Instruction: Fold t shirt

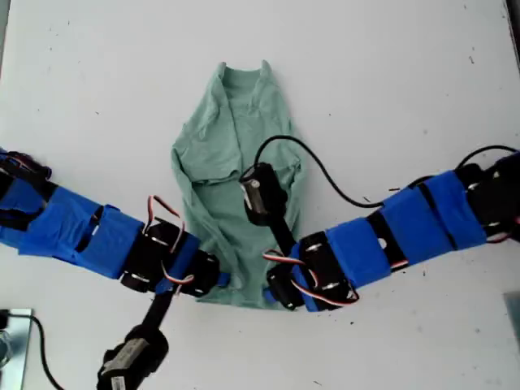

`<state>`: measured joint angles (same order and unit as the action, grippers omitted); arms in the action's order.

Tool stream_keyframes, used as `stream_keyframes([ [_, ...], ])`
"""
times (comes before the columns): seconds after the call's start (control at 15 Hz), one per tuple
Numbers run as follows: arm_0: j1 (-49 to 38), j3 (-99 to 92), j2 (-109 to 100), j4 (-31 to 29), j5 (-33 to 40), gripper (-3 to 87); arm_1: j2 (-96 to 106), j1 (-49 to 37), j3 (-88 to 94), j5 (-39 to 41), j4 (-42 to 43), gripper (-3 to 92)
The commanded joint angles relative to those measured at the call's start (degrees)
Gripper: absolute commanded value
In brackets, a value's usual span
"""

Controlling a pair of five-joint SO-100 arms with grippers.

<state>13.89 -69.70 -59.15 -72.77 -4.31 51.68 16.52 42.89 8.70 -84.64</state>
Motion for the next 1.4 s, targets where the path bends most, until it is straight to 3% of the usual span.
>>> stream_keyframes([
  [0.0,0.4,0.5,0.8,5.0,0.8,-0.2,-1.1,1.6,0.1,-0.7,-0.3,-0.9],
  [0.27,5.3,9.8,-4.7,5.1,6.8,-0.2,11.3,3.9,-0.4,6.9,-3.3,-0.9],
  [0.47,7.6,11.2,-12.7,9.7,11.1,-0.2,23.8,4.7,0.3,12.0,-3.7,-0.9],
  [0.67,2.0,9.2,-19.6,7.6,14.5,-0.2,30.1,-3.5,3.4,20.0,-4.0,-0.9],
  [0.87,-9.2,1.5,-28.1,2.5,15.1,-0.2,31.3,-17.0,6.7,29.1,-3.6,-0.9],
  [1.13,-22.9,-26.6,-49.6,12.9,18.2,-0.2,31.7,-29.7,11.0,35.4,6.0,-1.2],
  [1.2,-23.6,-32.4,-53.0,16.3,18.2,-0.2,31.6,-30.8,13.2,35.5,8.8,4.5],
  [1.27,-23.7,-37.0,-56.1,20.0,18.6,-0.2,31.6,-31.8,14.6,35.7,11.8,20.1],
  [1.33,-24.3,-40.9,-60.0,24.4,20.0,15.3,31.6,-33.4,14.5,35.2,13.5,20.9],
])
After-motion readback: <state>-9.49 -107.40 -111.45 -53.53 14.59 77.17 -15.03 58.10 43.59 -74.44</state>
